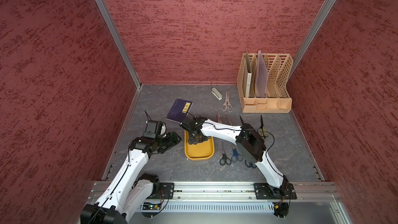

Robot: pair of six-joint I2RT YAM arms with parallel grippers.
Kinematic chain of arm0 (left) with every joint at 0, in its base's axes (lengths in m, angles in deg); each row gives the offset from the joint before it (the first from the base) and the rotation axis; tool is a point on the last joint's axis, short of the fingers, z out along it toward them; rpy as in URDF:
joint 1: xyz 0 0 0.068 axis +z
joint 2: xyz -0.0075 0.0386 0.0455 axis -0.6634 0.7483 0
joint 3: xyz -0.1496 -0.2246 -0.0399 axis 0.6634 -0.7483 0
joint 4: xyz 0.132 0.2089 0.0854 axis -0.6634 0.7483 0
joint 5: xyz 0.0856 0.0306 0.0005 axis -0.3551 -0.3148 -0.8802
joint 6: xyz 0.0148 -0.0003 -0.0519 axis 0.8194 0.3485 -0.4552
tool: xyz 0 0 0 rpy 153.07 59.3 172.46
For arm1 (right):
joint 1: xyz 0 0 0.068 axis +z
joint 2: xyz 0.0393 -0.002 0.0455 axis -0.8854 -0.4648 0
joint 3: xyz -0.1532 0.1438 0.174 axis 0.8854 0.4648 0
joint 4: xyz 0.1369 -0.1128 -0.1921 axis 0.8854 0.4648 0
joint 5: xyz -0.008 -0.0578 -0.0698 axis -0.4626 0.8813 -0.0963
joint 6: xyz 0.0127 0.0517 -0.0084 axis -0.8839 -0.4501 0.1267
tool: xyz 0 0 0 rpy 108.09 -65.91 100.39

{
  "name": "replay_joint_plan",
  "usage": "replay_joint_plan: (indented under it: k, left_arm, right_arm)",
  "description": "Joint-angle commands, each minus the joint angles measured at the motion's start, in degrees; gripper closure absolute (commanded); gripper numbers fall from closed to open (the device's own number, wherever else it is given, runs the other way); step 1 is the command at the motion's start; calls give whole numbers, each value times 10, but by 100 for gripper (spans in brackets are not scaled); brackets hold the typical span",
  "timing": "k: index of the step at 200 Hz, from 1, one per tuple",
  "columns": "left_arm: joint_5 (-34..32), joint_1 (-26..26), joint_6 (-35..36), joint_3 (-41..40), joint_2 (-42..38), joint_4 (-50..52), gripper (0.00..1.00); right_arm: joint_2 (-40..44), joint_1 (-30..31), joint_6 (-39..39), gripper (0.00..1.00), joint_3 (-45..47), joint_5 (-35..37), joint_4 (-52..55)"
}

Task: Take the scissors out of the storage box
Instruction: Pick up the scissors from the storage box, then pick up the storage box at the center of the board.

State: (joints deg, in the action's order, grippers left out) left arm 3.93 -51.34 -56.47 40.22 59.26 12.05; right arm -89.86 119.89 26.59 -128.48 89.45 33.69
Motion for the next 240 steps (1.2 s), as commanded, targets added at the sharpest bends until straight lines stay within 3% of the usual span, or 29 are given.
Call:
replay_joint_plan:
  k: [1, 70, 103, 138, 182, 240]
  left_arm:
    - [-12, -5, -4, -4, -6, 4, 23]
    - [-10, -13, -7, 3, 38, -18, 24]
    - [-36, -56, -7, 47, 105, -39, 25]
    - [-105, -111, 16, 104, 192, -36, 29]
    - [-179, -157, 56, 157, 280, -12, 45]
    - [-189, -188, 64, 190, 355, -22, 70]
  right_arm:
    - [-13, -2, 12, 100, 0, -2, 4]
    - [117, -1, 58, 100, -1, 43, 14]
    - [196, -2, 66, 100, 32, 66, 42]
    - [276, -8, 67, 100, 102, 85, 70]
    - [365, -25, 53, 100, 208, 107, 82]
    - [428, -47, 44, 100, 281, 121, 91]
